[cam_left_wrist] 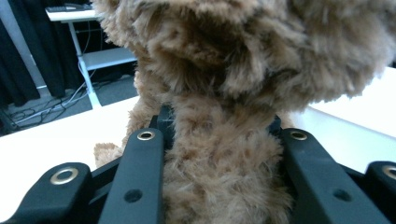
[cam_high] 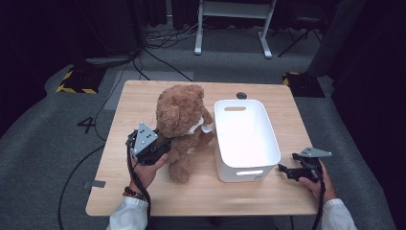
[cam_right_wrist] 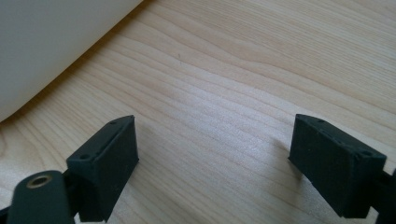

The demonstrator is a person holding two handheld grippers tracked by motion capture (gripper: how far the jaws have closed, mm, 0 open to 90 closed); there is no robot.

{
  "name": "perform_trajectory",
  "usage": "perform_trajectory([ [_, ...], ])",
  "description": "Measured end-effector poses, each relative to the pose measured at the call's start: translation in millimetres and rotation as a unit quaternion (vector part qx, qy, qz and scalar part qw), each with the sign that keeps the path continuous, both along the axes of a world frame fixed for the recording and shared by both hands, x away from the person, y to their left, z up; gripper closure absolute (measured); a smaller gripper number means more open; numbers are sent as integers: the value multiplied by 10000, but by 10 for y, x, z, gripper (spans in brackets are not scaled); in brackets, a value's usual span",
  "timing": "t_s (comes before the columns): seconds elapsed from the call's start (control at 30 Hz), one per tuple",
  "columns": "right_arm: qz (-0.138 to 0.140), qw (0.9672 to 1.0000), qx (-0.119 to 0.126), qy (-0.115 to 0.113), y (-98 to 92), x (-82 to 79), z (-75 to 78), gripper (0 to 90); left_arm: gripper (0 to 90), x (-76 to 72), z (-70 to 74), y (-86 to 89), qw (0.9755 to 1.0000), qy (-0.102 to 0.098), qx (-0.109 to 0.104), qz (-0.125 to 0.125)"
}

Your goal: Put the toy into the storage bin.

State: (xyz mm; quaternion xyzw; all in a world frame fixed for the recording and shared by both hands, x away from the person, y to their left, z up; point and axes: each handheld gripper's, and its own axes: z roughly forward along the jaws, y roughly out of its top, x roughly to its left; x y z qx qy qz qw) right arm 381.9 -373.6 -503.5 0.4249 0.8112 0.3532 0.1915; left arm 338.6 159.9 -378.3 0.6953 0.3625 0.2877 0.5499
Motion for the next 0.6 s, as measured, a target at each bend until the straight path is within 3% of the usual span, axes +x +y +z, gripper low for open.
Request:
perform_trajectory([
  [0.6,1,10000,-1,-1,0,1,0,149,659,76,233,-45,9999,-155,-34,35],
])
